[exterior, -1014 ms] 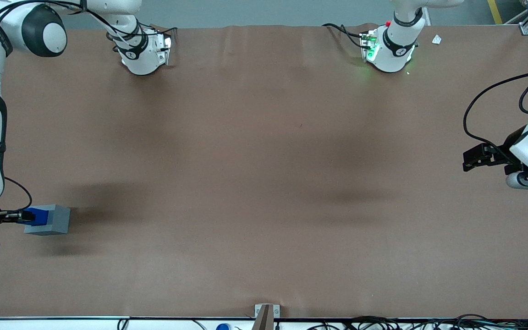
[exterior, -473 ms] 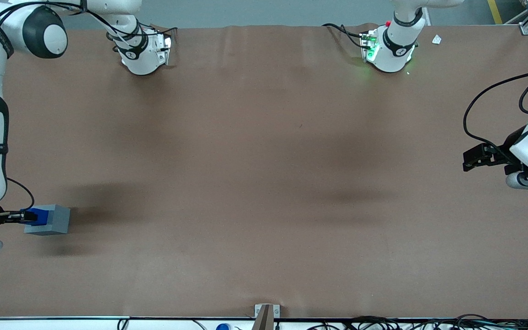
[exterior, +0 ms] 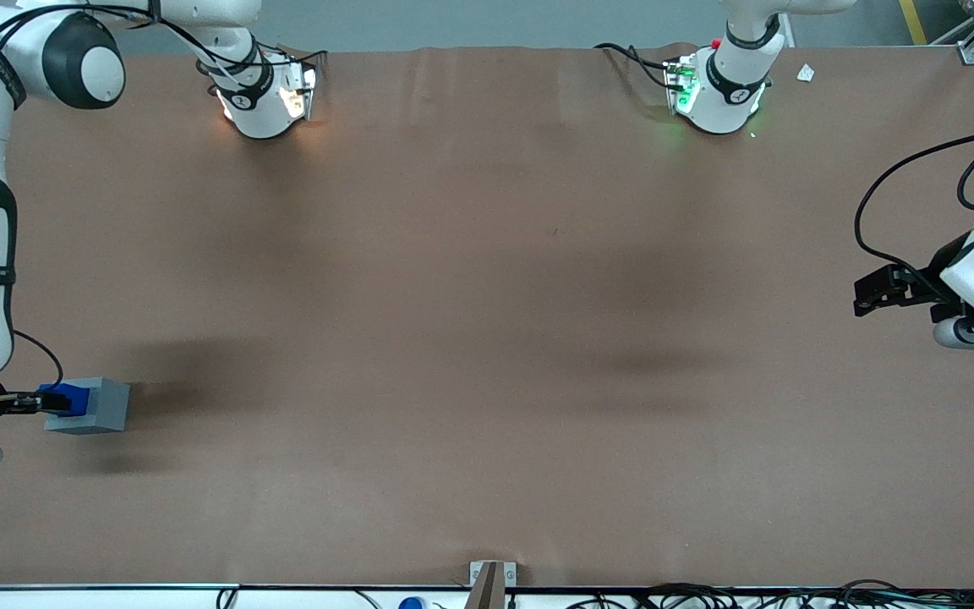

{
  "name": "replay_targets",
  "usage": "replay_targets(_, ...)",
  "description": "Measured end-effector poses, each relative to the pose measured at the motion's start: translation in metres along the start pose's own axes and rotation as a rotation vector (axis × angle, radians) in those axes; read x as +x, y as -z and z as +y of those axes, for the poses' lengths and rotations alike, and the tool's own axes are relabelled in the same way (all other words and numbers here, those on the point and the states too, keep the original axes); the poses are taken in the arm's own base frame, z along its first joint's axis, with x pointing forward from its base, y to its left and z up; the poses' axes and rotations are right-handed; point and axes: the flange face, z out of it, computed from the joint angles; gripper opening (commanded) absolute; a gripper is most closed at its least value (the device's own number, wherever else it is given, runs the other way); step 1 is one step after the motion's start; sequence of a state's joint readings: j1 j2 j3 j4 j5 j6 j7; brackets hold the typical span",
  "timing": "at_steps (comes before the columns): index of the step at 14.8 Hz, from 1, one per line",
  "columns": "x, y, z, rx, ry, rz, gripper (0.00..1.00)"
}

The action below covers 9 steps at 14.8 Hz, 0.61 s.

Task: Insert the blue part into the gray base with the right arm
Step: 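Lower the blue block into the gray base's opening and press down, then open the right gripper and lift it off the blue block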

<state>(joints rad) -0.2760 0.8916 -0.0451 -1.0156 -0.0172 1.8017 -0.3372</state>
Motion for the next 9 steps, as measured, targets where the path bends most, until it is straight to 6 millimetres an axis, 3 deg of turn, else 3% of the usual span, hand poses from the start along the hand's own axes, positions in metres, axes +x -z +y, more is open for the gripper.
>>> replay_targets(5,0.003,0.019,0.001,-0.006,-0.008,0.036,1.00)
replay_targets(7,0.000,0.043,-0.002,-0.004,-0.008,0.059,1.00)
replay_targets(9,-0.012,0.081,-0.009,0.010,-0.006,0.057,1.00)
